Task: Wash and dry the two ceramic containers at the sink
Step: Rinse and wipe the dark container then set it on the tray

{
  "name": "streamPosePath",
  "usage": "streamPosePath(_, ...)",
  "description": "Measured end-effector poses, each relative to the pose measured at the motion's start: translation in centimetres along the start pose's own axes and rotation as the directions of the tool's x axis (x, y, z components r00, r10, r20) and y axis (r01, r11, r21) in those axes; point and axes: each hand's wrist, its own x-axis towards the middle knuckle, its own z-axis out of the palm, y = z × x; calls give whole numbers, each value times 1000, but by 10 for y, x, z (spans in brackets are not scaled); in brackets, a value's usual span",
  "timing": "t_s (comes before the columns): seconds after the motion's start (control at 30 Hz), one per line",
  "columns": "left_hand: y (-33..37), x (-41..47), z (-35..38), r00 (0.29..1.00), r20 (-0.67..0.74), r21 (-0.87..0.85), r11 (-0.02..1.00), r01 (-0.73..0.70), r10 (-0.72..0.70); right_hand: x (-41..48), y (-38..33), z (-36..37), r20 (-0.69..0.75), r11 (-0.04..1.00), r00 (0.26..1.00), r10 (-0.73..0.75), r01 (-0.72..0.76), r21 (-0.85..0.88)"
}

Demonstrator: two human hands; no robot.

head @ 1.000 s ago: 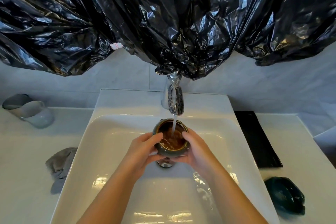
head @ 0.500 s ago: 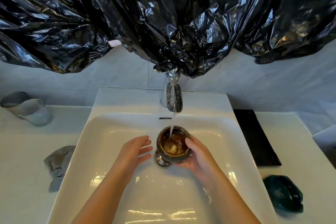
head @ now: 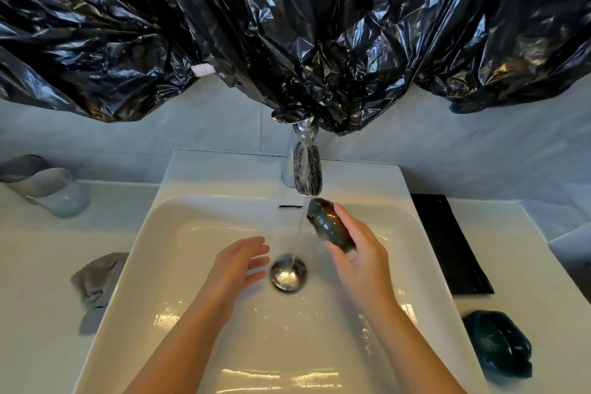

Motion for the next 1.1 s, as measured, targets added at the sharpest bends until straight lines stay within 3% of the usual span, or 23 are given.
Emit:
streamPosePath(0.1,-1,-2,1,1000,5,4,1000,2,-2,-2,10,-2,-49,932,967,-250,226,-284)
streamPosePath(0.27,0,-7,-3,1000,9,13,1000,-21,20,-10,10,2,-87,902,942,-323,279,-330)
streamPosePath(0.33,0,-10,-5,999,20,27,999,-40,39,-13,5,3,-122,961,966,-227,203,-186)
streamPosePath(0.4,0,-12,-5,997,41,56,996,-67,65,-13,-8,7,-116,975,987,108,-82,204)
streamPosePath(0.43,0,-12,-5,996,55,69,995,-79,75,-10,-11,9,-46,881,961,274,-232,412)
streamPosePath(0.5,-3,-10,-2,994,64,72,993,-89,85,-4,-10,15,168,569,871,461,-436,697)
streamPosePath(0.57,-7,-11,0,987,7,81,984,-158,158,-2,-11,20,342,338,811,476,-527,780)
streamPosePath(0.6,-10,-13,-1,952,-53,161,944,-289,301,-2,-12,23,387,289,794,469,-552,782)
streamPosePath(0.63,-12,-16,-3,854,-64,298,827,-477,516,-2,-13,25,414,275,783,463,-572,773)
streamPosePath(0.67,-13,-17,-6,695,35,445,612,-654,718,-2,-14,28,431,288,779,456,-587,757)
streamPosePath(0.7,-14,-17,-9,517,230,551,328,-767,824,-2,-15,29,438,316,784,440,-592,741)
streamPosePath(0.73,-14,-13,-12,382,453,611,32,-791,806,-1,-16,30,439,353,795,420,-588,728)
streamPosePath(0.77,-11,-5,-13,323,628,634,-224,-740,709,0,-18,31,431,394,807,403,-578,714)
streamPosePath(0.8,-7,2,-12,318,722,634,-405,-659,614,1,-18,32,413,441,823,390,-561,700)
streamPosePath(0.87,-1,12,-5,359,787,610,-543,-577,502,4,-19,33,355,531,851,388,-521,668)
streamPosePath(1.0,0,22,8,351,858,508,-514,-692,375,10,-21,32,307,631,878,367,-477,611)
streamPosePath(1.1,3,28,6,291,867,485,-553,-678,405,14,-20,26,341,614,874,345,-485,623)
